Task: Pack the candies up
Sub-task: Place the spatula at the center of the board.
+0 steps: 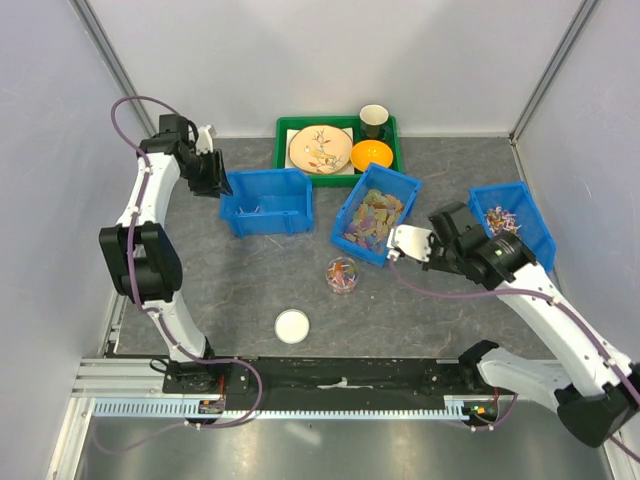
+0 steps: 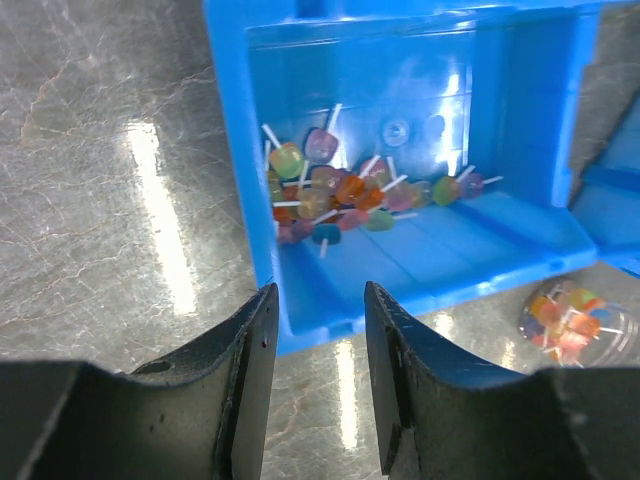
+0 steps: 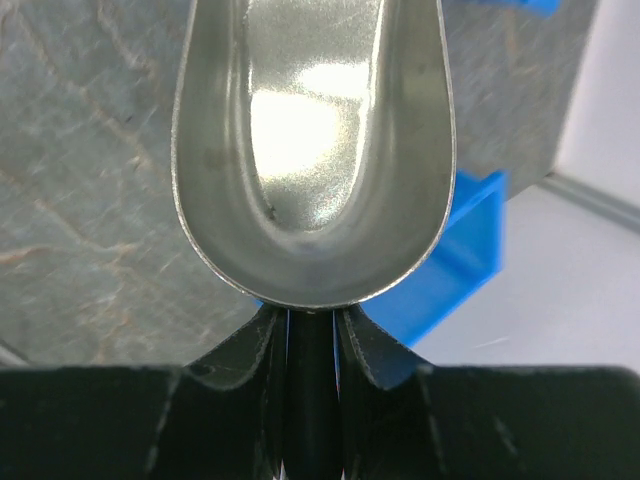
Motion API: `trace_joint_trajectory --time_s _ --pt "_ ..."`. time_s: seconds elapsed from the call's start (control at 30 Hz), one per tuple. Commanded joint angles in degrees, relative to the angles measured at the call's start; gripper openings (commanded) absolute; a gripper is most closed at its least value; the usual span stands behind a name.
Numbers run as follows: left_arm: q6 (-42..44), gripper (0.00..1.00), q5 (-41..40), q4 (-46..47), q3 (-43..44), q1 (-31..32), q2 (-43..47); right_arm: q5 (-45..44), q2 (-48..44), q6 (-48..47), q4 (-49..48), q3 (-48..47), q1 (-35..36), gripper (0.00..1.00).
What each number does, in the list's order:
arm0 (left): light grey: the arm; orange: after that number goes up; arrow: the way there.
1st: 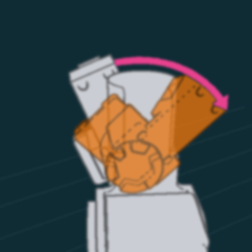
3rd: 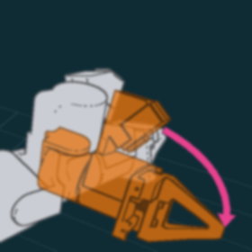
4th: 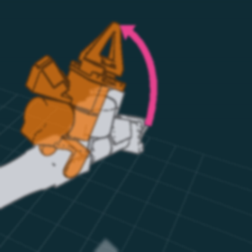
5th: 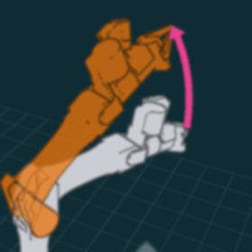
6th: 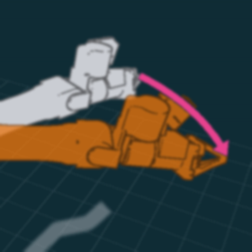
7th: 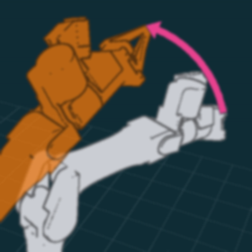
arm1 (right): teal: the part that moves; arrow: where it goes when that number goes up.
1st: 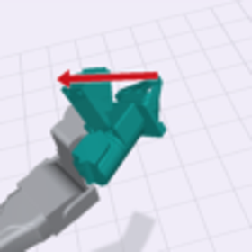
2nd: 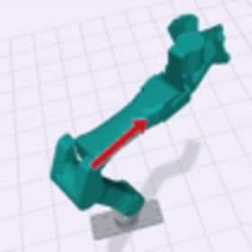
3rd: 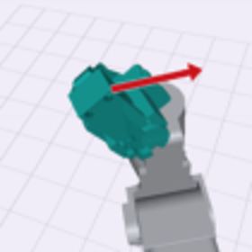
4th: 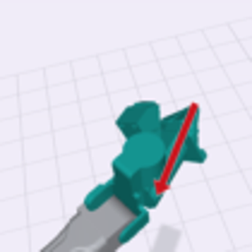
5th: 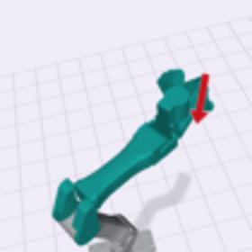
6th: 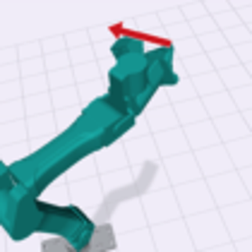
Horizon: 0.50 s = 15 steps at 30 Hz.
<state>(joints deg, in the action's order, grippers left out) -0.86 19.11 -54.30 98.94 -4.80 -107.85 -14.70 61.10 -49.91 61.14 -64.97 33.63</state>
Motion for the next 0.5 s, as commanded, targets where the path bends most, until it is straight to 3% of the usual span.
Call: trace_joint_trajectory --time_s 0.0,0.23,0.47 --pt "-0.98 0.47 2.33 0.51 -0.14 -0.21 4.05 7.21 -7.73 -0.36 -0.68 7.2 -5.84 0.0" --pt "0.77 0.47 5.57 2.62 -5.58 0.05 9.67 8.63 -13.29 -0.89 -9.87 23.73 -14.01 0.0" --pt "7.89 0.47 10.07 4.91 -14.9 4.18 17.4 19.35 -3.65 -3.08 -21.5 26.92 -27.72 0.0"
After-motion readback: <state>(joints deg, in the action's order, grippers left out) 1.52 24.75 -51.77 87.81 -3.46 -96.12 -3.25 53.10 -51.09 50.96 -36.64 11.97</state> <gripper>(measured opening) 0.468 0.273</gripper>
